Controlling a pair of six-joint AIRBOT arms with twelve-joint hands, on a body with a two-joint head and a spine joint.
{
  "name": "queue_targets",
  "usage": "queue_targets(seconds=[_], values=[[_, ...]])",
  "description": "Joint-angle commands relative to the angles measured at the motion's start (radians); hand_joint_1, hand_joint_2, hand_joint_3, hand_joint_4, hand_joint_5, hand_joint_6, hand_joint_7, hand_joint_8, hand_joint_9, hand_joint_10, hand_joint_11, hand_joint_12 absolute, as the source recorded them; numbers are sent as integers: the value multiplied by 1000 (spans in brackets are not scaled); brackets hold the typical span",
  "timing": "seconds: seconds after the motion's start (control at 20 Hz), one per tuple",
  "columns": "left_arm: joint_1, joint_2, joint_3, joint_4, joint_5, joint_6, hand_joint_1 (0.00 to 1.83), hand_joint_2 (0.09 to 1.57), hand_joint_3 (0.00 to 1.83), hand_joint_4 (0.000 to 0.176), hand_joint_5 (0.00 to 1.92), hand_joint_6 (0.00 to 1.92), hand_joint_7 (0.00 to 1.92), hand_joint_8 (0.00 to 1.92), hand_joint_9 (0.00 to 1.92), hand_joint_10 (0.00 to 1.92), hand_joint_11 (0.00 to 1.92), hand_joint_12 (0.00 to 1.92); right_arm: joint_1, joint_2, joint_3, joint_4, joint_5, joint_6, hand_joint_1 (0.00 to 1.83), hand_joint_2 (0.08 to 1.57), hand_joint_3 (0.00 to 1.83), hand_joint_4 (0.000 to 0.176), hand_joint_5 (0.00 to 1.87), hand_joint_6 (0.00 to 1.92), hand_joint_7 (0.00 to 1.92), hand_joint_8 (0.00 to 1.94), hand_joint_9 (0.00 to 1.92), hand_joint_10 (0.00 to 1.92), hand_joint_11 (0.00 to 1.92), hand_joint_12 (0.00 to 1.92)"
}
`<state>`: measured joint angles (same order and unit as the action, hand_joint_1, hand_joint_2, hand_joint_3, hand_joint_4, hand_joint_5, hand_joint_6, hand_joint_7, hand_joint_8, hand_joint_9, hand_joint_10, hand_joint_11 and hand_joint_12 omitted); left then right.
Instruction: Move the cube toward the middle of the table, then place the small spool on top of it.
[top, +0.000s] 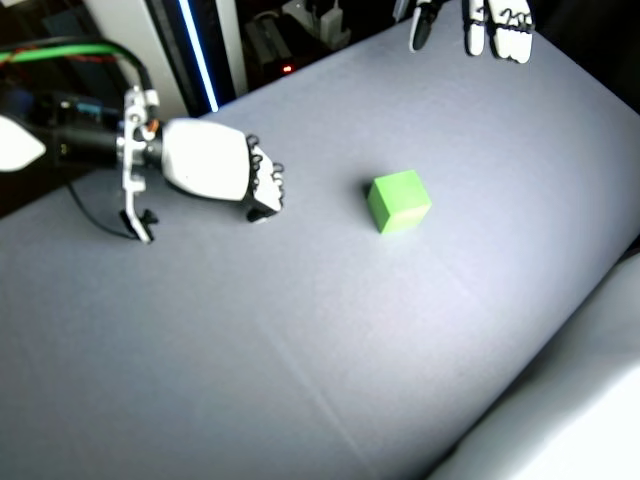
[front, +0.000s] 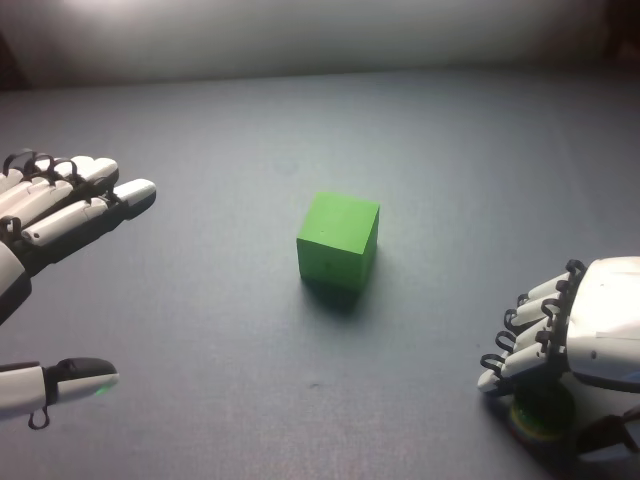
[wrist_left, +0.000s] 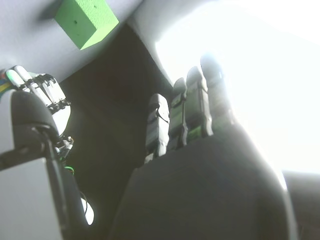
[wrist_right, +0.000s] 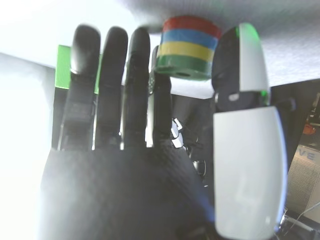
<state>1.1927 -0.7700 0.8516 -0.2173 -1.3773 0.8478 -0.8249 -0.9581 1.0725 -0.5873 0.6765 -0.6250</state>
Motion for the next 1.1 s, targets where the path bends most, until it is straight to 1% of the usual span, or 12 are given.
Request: queue_targets(seconds=[0.0,0.3,0.35,0.4,0.45,0.55,0.75,0.8,0.85,0.9,0.95,1.05], values=[[-1,0,0,-5,-121,-3,941,965,5,120,171,5,90,1,79,2,0,316,12,-1,-5,25,94,5,1018,973,0,0,663,0,763,32,528,1273,598,1558],[0,0,0,-5,-122,-6,874,1012,4,122,148,0,68,0,51,0,0,396,12,0,-5,25,98,12,1109,1000,0,0,771,11,831,85,523,1400,577,1702],[0,0,0,-6,-122,-6,879,1010,1,120,151,2,75,2,54,1,0,408,12,0,-5,25,98,12,1122,1010,0,0,843,17,791,438,564,1439,566,1721],[0,-1,0,-7,-122,-6,880,1013,2,134,150,1,74,1,46,2,0,376,12,0,-5,25,98,12,1114,1084,0,0,1006,692,745,899,625,1518,600,1735],[1,-1,0,-7,-121,-6,863,1008,0,125,151,0,88,3,62,4,0,417,12,0,-5,26,98,12,1112,1035,0,0,788,555,667,1462,645,1780,587,1893],[2,-2,0,-9,-121,-6,856,998,0,136,152,0,83,0,59,1,0,438,12,0,-4,31,98,12,1145,1100,0,0,987,940,718,1776,733,1915,686,1920],[6,-4,0,-13,-120,-6,843,992,0,130,160,2,93,1,72,3,0,465,12,0,12,84,130,12,1167,1095,0,0,1017,912,700,1772,842,1921,824,1921],[6,-4,0,-14,-120,-6,847,994,0,123,159,0,101,3,72,2,0,431,12,0,17,98,137,12,1177,1077,0,0,1054,851,808,1403,901,1676,870,1839],[6,-4,0,-14,-120,-7,847,994,0,123,159,0,101,3,72,2,0,431,12,0,21,109,141,12,1177,1077,0,0,1054,851,808,1403,901,1676,870,1839],[6,-5,0,-14,-120,-7,832,993,0,138,153,0,93,0,69,0,0,404,12,0,26,122,144,12,1271,1079,0,0,1112,568,1032,1148,1017,1286,921,1600],[7,-6,0,-14,-120,-7,832,993,0,132,152,0,89,0,69,0,0,428,12,0,30,128,144,12,1203,1058,0,0,1116,711,1011,1013,1045,1285,964,1594],[8,-6,0,-15,-119,-9,844,994,0,123,159,1,94,1,70,0,0,418,12,-2,40,150,143,11,1275,1073,0,0,1174,437,1036,1146,1041,1307,995,1629]])
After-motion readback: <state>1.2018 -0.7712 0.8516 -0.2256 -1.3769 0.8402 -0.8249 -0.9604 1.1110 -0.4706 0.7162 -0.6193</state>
